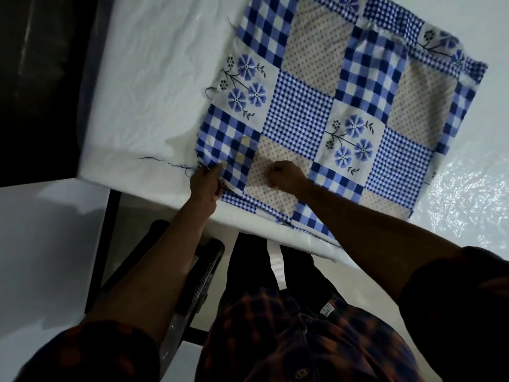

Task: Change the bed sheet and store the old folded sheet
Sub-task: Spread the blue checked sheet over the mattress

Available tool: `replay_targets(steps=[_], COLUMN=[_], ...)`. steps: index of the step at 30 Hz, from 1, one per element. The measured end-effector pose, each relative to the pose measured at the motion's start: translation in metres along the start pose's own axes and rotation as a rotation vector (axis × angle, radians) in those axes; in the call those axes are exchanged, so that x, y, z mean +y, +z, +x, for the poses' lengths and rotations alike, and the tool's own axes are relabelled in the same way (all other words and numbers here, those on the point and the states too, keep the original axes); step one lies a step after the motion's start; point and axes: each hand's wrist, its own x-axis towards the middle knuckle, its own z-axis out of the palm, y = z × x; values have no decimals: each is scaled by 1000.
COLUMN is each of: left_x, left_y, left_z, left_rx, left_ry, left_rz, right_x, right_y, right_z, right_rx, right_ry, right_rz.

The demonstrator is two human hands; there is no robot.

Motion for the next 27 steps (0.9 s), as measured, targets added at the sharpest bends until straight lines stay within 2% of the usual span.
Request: replay_targets(steps=[3, 6, 11, 15, 18, 23, 27], left_x=[9, 18, 33, 35, 27, 0, -42], left_y=[12, 31, 83, 140, 184, 256, 337], left_z=[-16, -41, -103, -153, -186, -245, -299], left_rx=[17, -25, -273, -436, -507, -612, -706], left_ry=[257, 467, 611, 724, 797, 822, 972], left_rz=[201, 328, 417, 526, 580, 640, 718], right_x=[-1, -12, -45, -63, -55, -4, 76], right_y=[3, -1, -42, -104, -156, -233, -300], right_z=[-7, -25, -81, -117, -131, -156, -202], right_rx=[49, 135, 235, 264, 313, 550, 739], right_ry=[-23, -44, -119, -88, -97, -223, -383], right_rz=[21, 170, 556, 678, 547, 353, 450])
